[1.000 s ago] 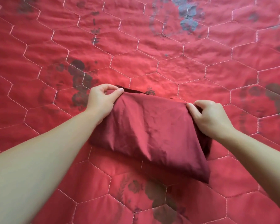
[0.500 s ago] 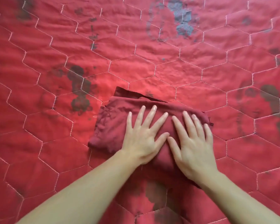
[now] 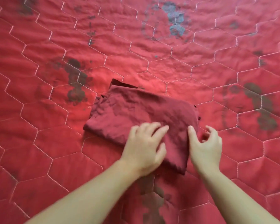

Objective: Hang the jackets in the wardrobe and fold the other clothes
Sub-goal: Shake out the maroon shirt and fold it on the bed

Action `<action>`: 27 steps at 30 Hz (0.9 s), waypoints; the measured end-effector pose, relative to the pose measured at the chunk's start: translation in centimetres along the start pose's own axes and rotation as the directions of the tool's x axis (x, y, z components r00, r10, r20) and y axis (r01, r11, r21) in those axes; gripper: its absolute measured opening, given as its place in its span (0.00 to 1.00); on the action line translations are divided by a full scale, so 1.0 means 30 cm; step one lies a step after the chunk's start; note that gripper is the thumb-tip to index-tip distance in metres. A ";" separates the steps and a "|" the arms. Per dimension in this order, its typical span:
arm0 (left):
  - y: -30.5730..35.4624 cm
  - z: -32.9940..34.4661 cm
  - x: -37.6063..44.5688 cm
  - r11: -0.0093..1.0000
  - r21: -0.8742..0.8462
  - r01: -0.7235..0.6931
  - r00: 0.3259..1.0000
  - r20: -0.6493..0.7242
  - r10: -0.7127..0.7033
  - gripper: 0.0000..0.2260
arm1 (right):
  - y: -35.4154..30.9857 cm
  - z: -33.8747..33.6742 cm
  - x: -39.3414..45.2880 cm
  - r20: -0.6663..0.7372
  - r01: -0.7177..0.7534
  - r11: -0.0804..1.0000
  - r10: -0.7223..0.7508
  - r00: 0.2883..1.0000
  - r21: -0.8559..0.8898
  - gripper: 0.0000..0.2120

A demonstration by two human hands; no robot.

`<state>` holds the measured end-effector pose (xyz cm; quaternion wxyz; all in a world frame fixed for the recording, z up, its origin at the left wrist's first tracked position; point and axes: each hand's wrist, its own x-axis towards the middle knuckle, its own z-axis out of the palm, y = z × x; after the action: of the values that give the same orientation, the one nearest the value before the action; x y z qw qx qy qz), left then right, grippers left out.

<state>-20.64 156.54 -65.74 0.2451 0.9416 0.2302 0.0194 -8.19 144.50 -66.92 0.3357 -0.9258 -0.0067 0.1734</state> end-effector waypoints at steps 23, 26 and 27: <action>0.062 0.039 -0.223 0.647 -0.732 0.212 0.974 0.107 -0.199 0.14 | 0.028 -0.281 0.062 0.519 -0.124 0.971 -0.001 0.854 0.206 0.09; 0.005 -0.011 -0.235 0.534 -0.795 0.288 0.957 0.220 -0.189 0.10 | 0.049 -0.307 0.086 0.581 0.576 0.815 -0.442 0.684 -0.059 0.45; -0.010 -0.022 -0.235 0.521 -0.796 0.308 0.951 0.252 -0.178 0.09 | 0.030 -0.300 0.096 0.656 0.702 0.708 -0.493 0.572 -0.080 0.53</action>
<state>-27.15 153.95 -64.76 0.6732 0.6728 0.3058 0.0251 -2.66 138.59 -61.97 0.1936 -0.8063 -0.4570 0.3219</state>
